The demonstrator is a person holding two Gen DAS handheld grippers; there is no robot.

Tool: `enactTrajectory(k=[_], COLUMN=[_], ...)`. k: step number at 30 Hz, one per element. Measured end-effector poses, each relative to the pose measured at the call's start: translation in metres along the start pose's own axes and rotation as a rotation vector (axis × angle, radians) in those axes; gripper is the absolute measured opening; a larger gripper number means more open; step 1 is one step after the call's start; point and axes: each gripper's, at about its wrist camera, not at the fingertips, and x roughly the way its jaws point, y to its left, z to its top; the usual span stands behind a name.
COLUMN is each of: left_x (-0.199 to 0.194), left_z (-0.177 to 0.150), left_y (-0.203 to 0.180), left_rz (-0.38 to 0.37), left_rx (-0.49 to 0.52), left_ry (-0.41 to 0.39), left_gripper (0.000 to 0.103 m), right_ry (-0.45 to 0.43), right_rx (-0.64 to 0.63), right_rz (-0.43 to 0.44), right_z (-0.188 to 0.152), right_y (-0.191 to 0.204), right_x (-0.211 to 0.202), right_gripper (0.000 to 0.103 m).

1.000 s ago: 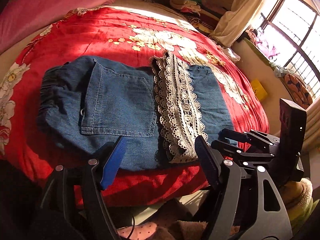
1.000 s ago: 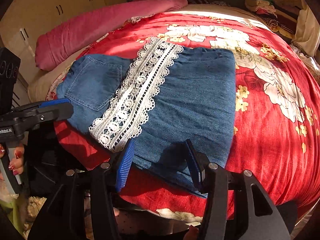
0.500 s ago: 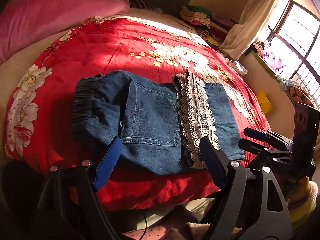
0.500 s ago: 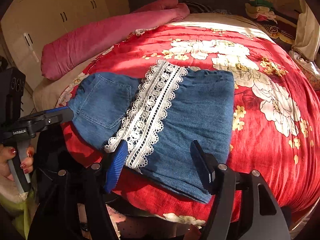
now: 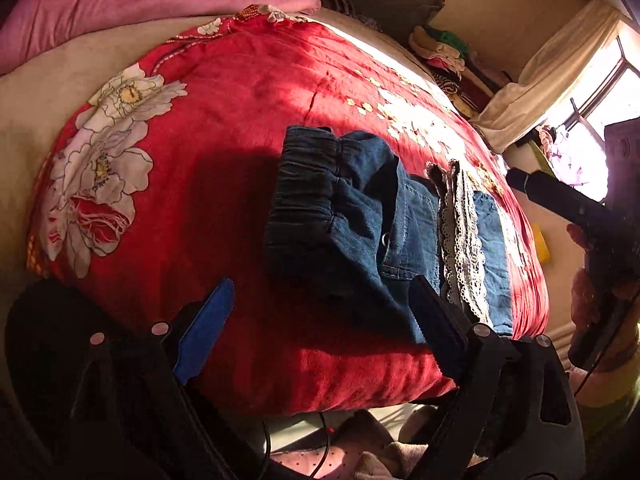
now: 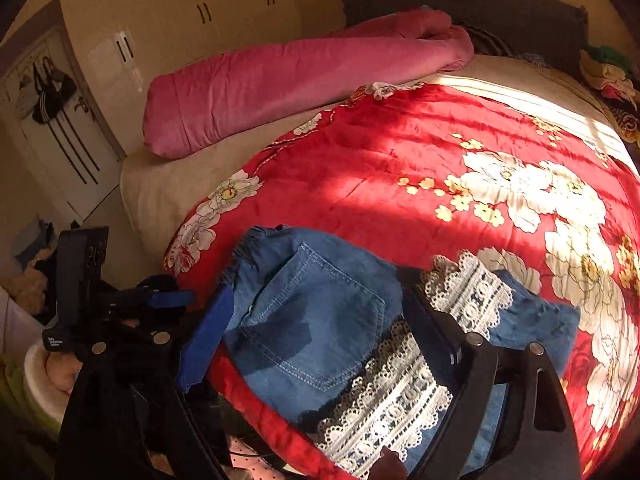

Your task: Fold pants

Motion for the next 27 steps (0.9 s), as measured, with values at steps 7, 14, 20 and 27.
enactTrajectory(k=[7,14,20,27], left_x=[0.014,0.03,0.034,0.035], left_z=[-0.002,0.001,0.0,0.009], left_y=[0.005,0.004,0.009,0.01], left_rz=[-0.056,-0.063,-0.07,-0.114], left_rx=[-0.025,-0.014,-0.021,-0.051], left_ry=[0.013,0.022,0.02,0.004], left_gripper=[0.082,0.082,0.082,0.082], right_ry=[0.164,0.371,0.422,0.274], right_rx=[-0.106,-0.176,-0.175,-0.025], right_rz=[0.076,0.143,0.091,0.247], right_z=[0.042,0.055,0.039,0.042], right_y=[0.024,0.042,0.032,0.0], right_x=[0.074,0.143,0.173,0.118], right_gripper=[0.088,0.088,0.048,0.035])
